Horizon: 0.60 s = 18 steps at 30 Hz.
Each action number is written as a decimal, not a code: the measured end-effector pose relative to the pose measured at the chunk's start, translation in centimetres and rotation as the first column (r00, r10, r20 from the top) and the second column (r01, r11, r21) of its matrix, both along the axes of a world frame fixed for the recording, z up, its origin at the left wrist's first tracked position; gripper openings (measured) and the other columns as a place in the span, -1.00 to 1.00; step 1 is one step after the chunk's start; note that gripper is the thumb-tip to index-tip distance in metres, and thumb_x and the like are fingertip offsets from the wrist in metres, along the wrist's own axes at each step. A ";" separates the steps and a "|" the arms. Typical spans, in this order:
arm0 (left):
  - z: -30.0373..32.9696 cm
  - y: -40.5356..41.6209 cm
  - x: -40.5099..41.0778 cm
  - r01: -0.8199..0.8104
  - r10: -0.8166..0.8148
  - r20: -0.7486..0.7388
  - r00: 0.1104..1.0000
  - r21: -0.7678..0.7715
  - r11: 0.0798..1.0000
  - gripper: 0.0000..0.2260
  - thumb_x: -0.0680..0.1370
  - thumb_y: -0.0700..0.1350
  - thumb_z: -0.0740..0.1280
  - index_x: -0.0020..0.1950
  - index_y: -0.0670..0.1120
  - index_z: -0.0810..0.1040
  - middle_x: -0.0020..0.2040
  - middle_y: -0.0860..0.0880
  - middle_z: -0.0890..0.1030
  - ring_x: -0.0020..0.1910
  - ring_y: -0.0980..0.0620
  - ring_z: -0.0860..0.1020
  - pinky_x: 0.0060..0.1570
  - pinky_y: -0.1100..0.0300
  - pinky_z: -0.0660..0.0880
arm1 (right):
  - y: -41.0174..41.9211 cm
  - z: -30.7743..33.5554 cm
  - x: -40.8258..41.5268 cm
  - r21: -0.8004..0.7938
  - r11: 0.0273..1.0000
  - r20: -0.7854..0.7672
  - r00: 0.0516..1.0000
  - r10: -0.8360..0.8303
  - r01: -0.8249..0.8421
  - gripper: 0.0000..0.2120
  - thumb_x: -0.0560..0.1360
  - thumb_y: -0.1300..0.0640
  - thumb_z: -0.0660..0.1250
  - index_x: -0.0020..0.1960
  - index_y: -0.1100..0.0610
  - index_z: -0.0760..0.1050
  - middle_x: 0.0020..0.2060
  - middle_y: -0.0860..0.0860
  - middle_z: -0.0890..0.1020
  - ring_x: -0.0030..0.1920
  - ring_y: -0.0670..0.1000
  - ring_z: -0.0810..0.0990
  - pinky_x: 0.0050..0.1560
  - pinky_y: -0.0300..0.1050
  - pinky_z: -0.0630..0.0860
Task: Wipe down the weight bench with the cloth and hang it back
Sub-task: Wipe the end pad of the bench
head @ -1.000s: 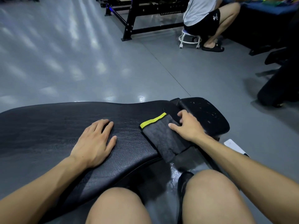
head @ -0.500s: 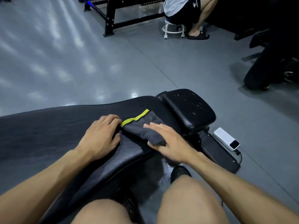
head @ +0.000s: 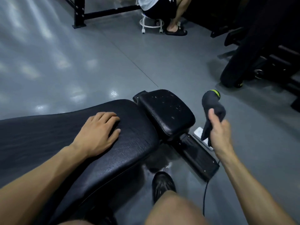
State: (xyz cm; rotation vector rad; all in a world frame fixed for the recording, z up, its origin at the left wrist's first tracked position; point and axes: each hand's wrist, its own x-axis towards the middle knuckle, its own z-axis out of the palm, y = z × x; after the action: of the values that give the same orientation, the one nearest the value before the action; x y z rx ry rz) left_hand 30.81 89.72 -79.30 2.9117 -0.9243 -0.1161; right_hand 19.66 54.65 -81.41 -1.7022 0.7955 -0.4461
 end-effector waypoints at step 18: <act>-2.0 0.1 0.7 -0.037 0.037 0.024 0.999 -0.015 0.999 -0.60 0.63 0.15 0.14 0.38 0.00 0.46 0.37 0.06 0.47 0.38 -0.04 0.40 0.38 0.00 0.31 | 7.7 -4.3 19.6 -0.502 0.407 -0.590 0.647 0.483 -0.763 -0.37 0.69 -0.19 0.02 0.67 -0.01 -0.04 0.66 0.04 -0.11 0.64 -0.02 -0.20 0.62 0.06 -0.23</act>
State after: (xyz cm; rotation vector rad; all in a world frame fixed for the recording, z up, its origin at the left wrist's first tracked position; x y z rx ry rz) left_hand 31.53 89.81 -81.26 2.9212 -0.8706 -0.0710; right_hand 39.22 62.37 -85.71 -2.7427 0.0845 0.1645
